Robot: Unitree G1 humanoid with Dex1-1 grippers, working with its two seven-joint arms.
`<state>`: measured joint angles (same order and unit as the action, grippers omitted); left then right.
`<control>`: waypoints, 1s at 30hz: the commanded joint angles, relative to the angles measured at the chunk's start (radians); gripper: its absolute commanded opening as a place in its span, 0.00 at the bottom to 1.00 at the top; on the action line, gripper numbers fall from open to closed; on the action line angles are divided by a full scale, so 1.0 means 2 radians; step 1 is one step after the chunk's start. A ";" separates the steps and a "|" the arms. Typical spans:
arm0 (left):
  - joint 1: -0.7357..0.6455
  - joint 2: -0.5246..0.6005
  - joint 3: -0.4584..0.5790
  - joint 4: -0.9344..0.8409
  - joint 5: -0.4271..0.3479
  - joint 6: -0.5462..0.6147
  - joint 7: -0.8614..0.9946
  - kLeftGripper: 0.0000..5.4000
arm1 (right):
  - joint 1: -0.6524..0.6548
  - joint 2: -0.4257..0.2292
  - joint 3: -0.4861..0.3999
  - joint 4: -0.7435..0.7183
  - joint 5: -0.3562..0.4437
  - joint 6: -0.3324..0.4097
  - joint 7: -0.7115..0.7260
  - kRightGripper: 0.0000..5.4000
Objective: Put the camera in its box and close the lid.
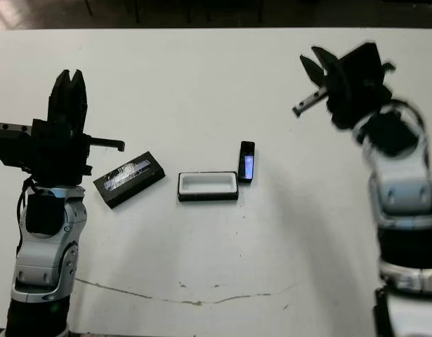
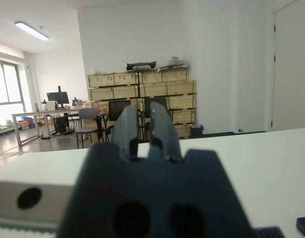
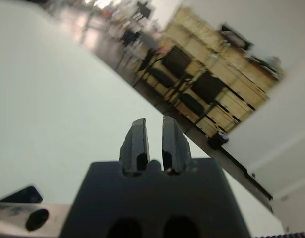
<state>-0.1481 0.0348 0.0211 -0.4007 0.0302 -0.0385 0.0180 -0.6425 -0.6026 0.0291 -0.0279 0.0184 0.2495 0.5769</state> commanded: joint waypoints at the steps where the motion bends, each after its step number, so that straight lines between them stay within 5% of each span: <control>1: 0.015 0.001 0.000 0.000 0.001 0.006 -0.001 0.00 | -0.023 -0.015 0.037 0.042 -0.014 -0.020 0.054 0.00; 15: 0.022 -0.001 0.001 0.000 0.003 -0.007 0.002 0.00 | -0.141 -0.001 0.184 0.111 -0.099 -0.022 0.233 0.00; 30: 0.028 -0.006 -0.002 -0.004 0.003 -0.003 0.005 0.00 | -0.141 0.052 0.228 0.153 -0.133 -0.039 0.260 0.00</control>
<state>-0.1157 0.0240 0.0168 -0.4121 0.0320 -0.0587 0.0269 -0.9337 -0.5082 0.4658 0.2622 -0.2376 0.1778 1.0862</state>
